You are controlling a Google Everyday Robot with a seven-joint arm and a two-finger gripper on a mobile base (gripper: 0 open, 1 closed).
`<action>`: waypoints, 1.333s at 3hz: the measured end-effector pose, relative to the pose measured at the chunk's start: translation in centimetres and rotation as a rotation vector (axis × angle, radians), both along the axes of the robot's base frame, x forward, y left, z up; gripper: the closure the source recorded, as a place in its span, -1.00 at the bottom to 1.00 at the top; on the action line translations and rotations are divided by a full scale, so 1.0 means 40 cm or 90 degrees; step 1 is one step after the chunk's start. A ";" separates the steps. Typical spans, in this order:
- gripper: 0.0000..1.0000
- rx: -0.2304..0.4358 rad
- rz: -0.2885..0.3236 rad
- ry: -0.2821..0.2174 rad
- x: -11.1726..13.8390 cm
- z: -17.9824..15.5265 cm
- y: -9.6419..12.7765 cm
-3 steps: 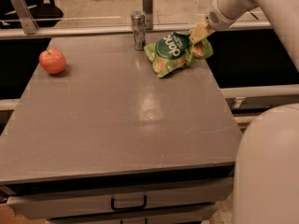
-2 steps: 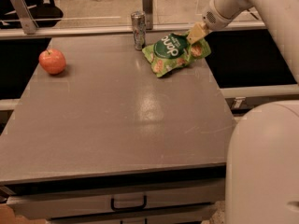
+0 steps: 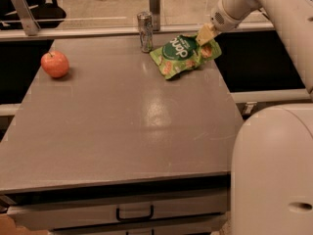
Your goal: Move green rice chip bag near redbull can
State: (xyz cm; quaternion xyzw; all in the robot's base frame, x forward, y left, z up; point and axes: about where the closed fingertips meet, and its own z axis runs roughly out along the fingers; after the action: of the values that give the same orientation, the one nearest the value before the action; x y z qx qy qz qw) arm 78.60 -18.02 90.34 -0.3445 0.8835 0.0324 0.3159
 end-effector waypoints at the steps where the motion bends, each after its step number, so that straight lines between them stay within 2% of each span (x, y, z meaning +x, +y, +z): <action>1: -0.74 0.004 0.007 -0.002 0.008 0.003 0.011; 2: -1.00 0.012 0.015 -0.001 0.012 0.003 0.025; 3: -1.00 0.026 0.022 -0.002 0.005 0.007 0.029; 4: -1.00 0.057 0.038 -0.035 -0.040 0.050 -0.002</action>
Offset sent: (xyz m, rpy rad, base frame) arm 0.0067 0.0110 0.0113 0.0355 -0.0116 0.0336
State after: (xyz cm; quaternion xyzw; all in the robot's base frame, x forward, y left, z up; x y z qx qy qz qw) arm 76.99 -18.09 92.34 -0.3569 0.8616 0.0714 0.3538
